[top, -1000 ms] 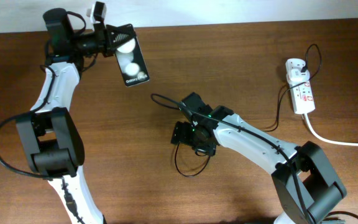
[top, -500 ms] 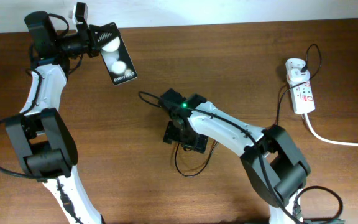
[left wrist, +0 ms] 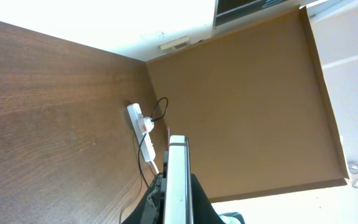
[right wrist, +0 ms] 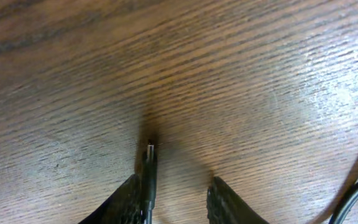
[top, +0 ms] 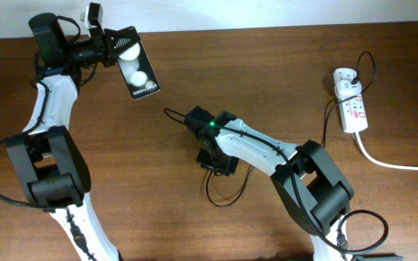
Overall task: Plug charger to phone and switch on socket
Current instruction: 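Grasp the USB-C cable end with the right gripper and lift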
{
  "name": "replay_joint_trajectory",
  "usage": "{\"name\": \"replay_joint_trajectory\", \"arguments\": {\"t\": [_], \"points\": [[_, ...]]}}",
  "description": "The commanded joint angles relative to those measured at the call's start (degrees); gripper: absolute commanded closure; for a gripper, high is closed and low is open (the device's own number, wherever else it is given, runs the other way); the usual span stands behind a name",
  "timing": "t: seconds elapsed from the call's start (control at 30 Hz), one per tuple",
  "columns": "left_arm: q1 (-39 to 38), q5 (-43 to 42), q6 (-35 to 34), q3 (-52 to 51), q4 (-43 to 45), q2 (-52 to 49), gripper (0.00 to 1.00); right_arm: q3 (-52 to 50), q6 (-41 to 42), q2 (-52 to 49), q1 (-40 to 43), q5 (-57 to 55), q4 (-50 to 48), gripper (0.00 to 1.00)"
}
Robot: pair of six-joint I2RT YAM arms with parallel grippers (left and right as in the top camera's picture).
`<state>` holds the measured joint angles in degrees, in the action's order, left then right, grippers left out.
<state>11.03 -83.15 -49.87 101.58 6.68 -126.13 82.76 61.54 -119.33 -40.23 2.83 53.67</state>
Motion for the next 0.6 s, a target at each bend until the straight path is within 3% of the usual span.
{"name": "replay_joint_trajectory", "arguments": {"t": [0.0,0.37,0.57], "points": [[0.2,-1.2,0.7,0.5,0.3,-0.2,1.0,0.9,0.9,-0.4,-0.3,-1.0,-0.1,0.72],[0.2,-1.3,0.7,0.5,0.3,-0.2,1.0,0.9,1.6,-0.4,-0.3,-0.5,-0.2,0.96],[0.2,-1.5,0.7,0.5,0.2,-0.2,1.0,0.9,-0.7,-0.1,0.7,2.4,0.4,0.96]]}}
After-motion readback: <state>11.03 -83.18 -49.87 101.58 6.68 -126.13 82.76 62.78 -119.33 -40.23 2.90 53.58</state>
